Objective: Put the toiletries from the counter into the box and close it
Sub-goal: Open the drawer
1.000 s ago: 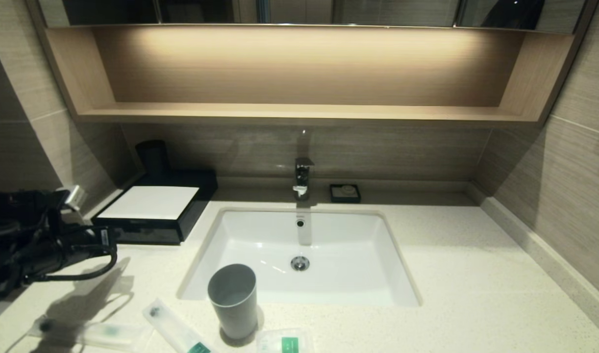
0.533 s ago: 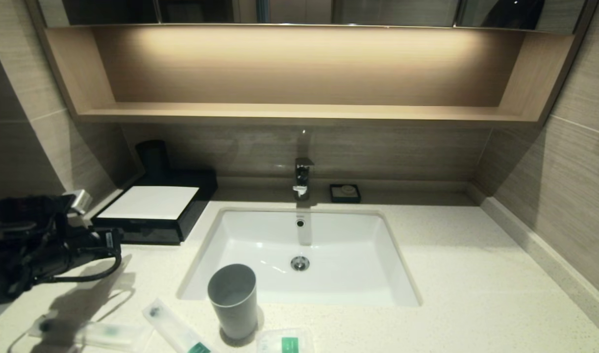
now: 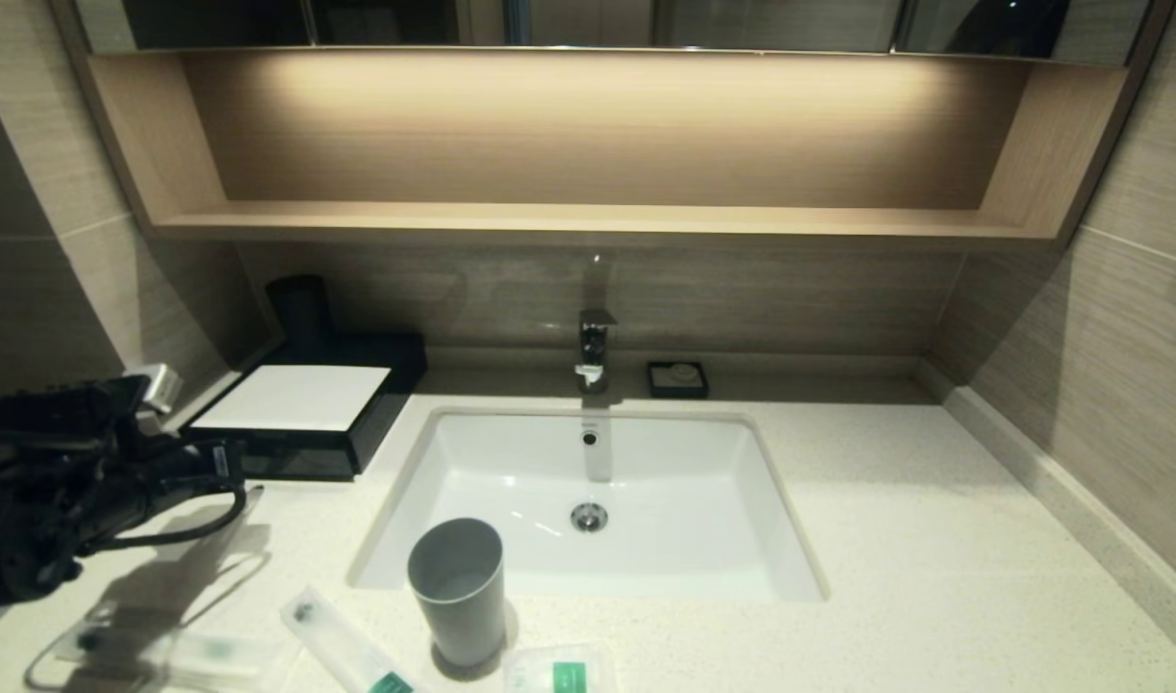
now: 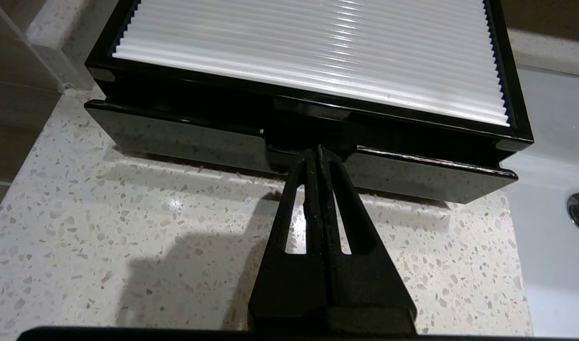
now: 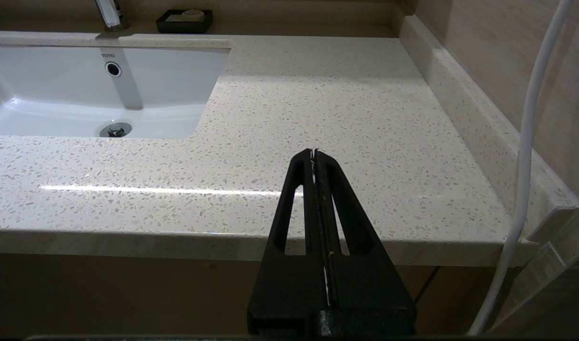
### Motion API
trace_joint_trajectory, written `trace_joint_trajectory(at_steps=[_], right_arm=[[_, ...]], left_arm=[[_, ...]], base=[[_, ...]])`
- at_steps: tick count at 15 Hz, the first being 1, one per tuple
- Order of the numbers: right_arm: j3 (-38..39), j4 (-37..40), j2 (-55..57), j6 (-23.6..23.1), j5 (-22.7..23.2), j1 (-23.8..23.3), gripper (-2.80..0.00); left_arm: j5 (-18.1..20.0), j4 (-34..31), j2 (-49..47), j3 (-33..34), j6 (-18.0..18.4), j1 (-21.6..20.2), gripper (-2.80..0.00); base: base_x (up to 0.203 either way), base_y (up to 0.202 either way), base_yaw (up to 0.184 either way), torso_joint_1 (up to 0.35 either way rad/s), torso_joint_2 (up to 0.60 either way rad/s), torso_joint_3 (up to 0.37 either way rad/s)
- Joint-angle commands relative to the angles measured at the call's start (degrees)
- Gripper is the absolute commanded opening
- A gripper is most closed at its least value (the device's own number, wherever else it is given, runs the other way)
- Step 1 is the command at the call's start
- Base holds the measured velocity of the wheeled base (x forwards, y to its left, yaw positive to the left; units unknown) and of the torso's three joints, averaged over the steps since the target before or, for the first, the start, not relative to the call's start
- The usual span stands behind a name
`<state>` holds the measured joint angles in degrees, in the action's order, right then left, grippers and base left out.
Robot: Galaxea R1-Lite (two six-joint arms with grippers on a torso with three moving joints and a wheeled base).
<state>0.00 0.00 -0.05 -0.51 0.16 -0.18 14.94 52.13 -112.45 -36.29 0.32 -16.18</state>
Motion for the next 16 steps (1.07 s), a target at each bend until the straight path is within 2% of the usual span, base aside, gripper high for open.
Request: trace_joint_trajectory(at_steps=[1, 12, 16], right_arm=[[0.1, 0.0, 0.0, 0.0, 0.0, 0.0, -2.80], [0.1, 0.0, 0.0, 0.0, 0.0, 0.0, -2.80], [0.1, 0.0, 0.0, 0.0, 0.0, 0.0, -2.80]], left_arm=[[0.1, 0.4, -1.0, -0.1, 0.0, 0.0, -2.80], [0.3, 1.1, -1.6, -0.3, 0.0, 0.1, -2.80], [0.3, 6.1, -4.1, 0.0, 0.0, 0.1, -2.80]], base=[[0.000, 0.000, 0.000, 0.000, 0.00, 0.000], [0.000, 0.000, 0.000, 0.000, 0.00, 0.000], [0.000, 0.000, 0.000, 0.000, 0.00, 0.000]])
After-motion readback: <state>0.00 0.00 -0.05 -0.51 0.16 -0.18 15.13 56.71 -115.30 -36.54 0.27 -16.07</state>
